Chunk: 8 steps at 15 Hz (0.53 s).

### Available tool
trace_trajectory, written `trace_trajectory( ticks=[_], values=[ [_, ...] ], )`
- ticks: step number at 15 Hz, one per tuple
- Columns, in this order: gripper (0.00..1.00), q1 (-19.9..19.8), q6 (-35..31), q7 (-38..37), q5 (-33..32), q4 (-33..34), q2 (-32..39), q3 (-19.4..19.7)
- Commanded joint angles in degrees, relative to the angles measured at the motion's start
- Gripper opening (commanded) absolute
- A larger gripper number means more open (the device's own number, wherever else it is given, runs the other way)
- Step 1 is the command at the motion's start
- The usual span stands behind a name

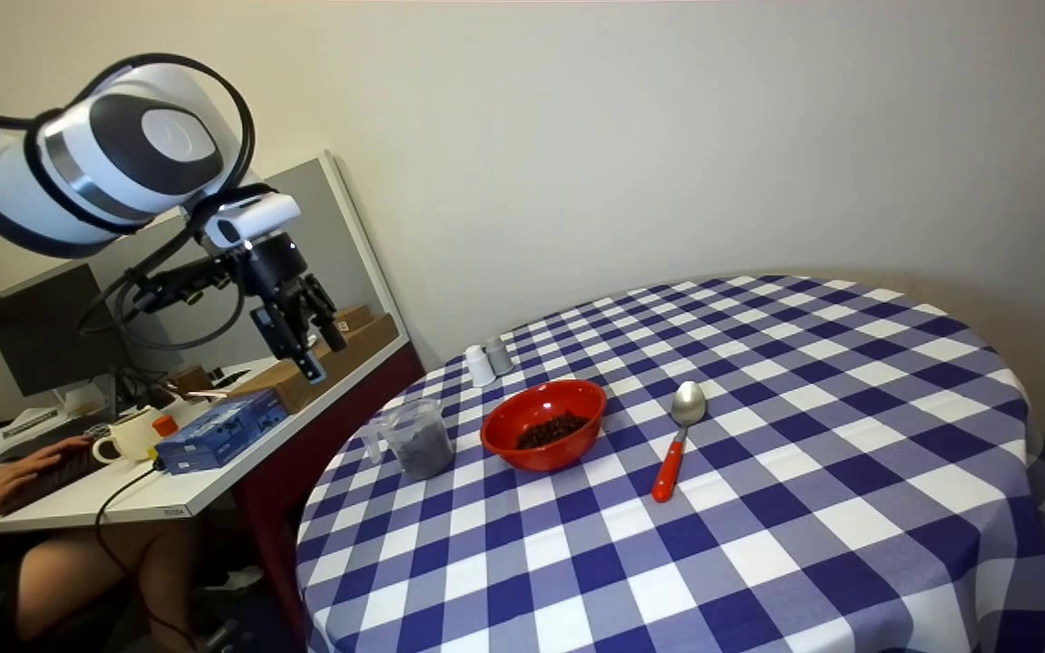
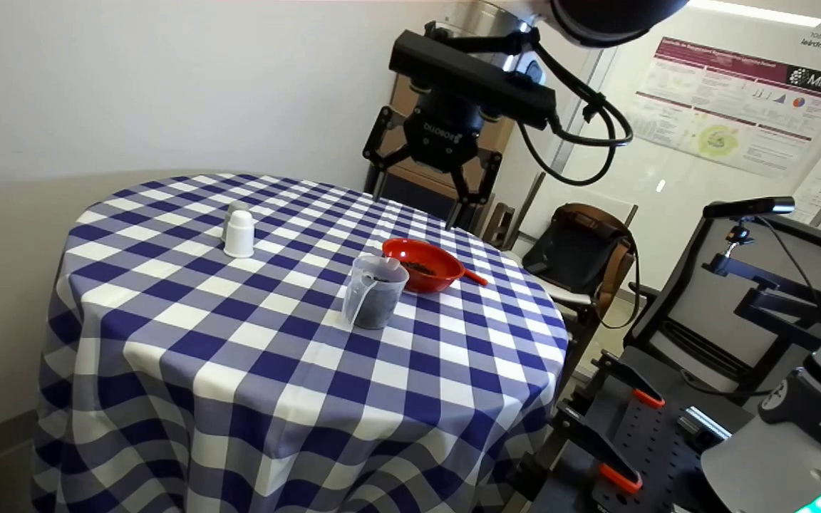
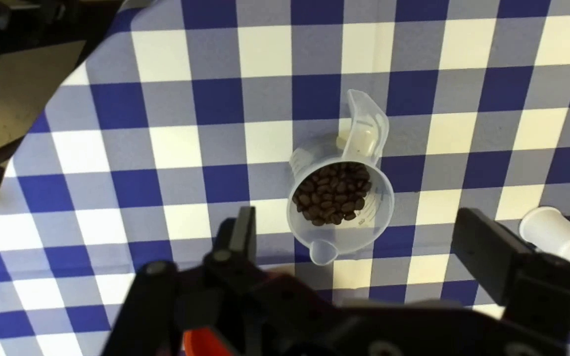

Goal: Pour some of the contents of the colourless jar in the orange bowl

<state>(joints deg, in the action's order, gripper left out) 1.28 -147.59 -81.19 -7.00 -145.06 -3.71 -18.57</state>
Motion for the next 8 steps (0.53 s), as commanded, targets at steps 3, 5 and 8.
trace_trajectory(
  ticks=[3,5,8],
  values=[
    [1.00,4.0,-11.1,-10.5,-2.0,1.1,6.8,4.5],
    [1.00,5.3,-13.2,-14.5,-4.4,1.3,8.7,6.3],
    [1.00,4.4,-14.1,-20.0,-8.4,2.0,11.5,5.8]
  ],
)
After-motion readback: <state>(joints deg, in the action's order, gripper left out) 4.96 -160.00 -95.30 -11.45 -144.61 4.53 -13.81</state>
